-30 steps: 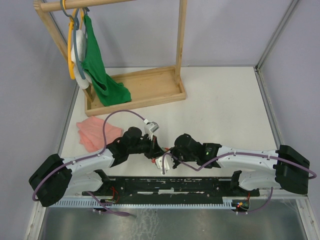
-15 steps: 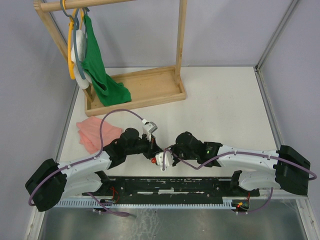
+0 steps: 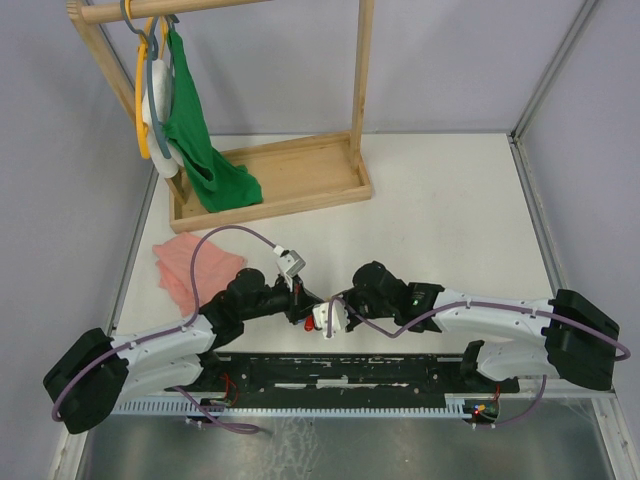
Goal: Put the keys on the keyring
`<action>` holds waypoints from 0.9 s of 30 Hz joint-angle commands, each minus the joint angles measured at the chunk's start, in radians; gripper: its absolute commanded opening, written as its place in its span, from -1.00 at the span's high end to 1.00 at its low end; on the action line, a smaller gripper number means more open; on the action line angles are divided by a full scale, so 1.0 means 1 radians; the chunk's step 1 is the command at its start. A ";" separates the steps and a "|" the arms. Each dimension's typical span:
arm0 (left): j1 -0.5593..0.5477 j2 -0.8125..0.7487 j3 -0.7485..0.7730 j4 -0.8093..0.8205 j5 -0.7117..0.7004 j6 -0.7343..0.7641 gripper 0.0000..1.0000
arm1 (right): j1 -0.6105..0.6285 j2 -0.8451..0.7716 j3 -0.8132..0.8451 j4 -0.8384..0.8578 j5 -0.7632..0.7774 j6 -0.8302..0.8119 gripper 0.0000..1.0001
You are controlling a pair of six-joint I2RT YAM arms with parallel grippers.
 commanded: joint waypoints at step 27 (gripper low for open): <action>-0.017 0.217 -0.129 0.699 0.074 0.130 0.95 | -0.058 0.082 0.001 0.284 -0.182 0.142 0.99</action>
